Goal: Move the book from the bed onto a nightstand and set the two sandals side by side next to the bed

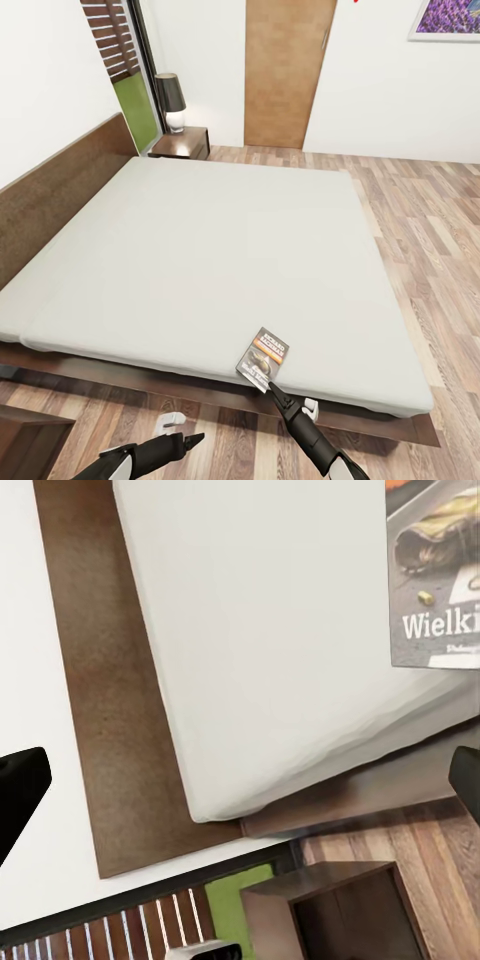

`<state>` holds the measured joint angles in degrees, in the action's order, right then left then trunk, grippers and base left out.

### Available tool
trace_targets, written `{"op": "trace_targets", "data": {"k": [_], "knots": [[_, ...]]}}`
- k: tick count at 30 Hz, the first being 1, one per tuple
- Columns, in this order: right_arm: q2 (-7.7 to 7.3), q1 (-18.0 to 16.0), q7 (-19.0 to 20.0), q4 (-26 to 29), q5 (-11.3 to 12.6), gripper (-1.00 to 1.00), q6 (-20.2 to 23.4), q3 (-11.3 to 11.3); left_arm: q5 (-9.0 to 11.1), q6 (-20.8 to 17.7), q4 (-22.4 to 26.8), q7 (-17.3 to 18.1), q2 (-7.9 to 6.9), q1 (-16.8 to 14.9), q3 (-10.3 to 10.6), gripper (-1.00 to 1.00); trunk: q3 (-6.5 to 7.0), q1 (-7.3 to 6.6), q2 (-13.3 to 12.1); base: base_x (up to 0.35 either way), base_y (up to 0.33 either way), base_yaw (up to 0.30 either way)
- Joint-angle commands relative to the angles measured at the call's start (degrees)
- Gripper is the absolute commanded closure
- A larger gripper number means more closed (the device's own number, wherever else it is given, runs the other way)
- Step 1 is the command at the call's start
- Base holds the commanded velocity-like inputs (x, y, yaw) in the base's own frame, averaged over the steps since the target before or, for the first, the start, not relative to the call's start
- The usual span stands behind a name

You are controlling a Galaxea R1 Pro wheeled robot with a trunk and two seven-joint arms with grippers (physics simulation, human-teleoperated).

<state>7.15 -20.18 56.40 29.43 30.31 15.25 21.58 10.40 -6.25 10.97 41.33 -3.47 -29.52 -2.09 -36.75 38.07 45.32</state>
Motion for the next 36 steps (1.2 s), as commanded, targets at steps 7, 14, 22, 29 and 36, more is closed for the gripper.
{"op": "trace_targets", "data": {"k": [7, 14, 22, 29, 36], "knots": [[0.06, -0.03, 0.20, 0.01, 0.10, -1.00, 0.57, 0.31, 0.32, -0.60, 0.02, 0.28, 0.04, -0.01, -0.20, -1.00, -0.95, 1.11, 2.06, 0.000, 0.000, 0.000], [0.06, -0.03, 0.20, 0.01, 0.10, -1.00, 0.58, 0.31, 0.32, -0.60, 0.02, 0.29, 0.04, -0.01, -0.20, -1.00, -1.85, 2.21, 4.07, 0.000, 0.000, 0.000], [0.06, -0.03, 0.20, 0.01, 0.10, -1.00, 0.65, 0.31, 0.32, -0.60, 0.02, 0.31, 0.04, -0.01, -0.20, -1.00, -3.28, 3.97, 7.28, 0.000, 0.000, 0.000], [0.06, -0.03, 0.22, 0.01, 0.10, -1.00, 0.63, 0.31, 0.32, -0.60, 0.02, 0.32, 0.04, -0.01, -0.20, -1.00, -4.54, 5.50, 10.08, 0.000, 0.000, 0.000], [0.06, -0.03, 0.20, 0.01, 0.10, -1.00, 0.65, 0.31, 0.32, -0.60, 0.02, 0.32, 0.04, -0.01, -0.23, -1.00, -5.80, 7.04, 12.89, 0.000, 0.000, 0.000]]}}
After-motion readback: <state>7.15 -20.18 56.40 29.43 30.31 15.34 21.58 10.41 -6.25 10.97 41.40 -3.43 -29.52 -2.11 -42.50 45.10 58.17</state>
